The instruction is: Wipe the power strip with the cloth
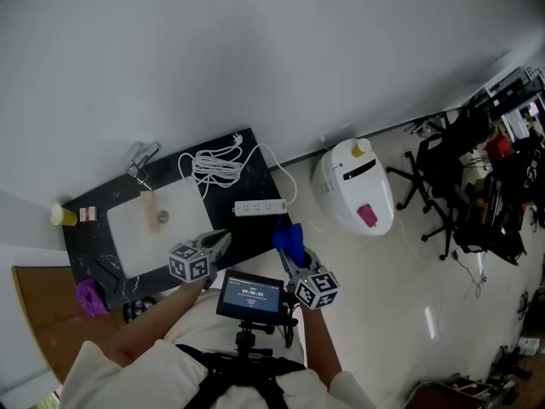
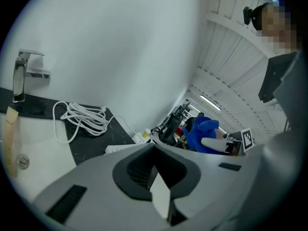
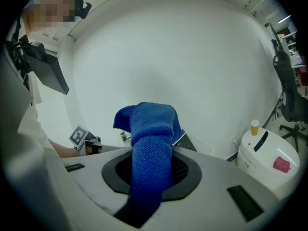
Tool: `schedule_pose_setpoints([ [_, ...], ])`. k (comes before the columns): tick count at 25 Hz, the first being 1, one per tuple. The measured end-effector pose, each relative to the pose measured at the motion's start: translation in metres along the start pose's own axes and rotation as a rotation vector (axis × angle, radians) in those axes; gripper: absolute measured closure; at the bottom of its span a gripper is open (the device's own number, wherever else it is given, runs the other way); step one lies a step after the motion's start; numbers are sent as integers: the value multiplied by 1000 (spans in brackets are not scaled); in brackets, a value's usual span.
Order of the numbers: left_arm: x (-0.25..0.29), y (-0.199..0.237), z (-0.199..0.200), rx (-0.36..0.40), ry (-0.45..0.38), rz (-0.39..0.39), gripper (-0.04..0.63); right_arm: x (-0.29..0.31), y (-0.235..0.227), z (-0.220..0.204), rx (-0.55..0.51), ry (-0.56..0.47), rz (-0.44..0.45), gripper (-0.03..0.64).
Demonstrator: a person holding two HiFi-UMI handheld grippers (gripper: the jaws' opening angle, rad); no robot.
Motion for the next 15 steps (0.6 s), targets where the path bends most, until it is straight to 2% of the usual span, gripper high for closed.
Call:
schedule_pose_setpoints([
  [9,13,22,9,-23,7,-8,591,44,-7,0,-37,76,11,528],
  [15,28,29,16,-25,25,23,591,75,-29,3,-74,154,30,528],
])
Point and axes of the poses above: the fingertips, and each gripper's own axes: x forward along the fingers, y to its left, z out of its top, the point moved 2 cm from there along -x, backward along the fingers, and after that the axes turned 8 degrees about z, right-handed, at the moved point
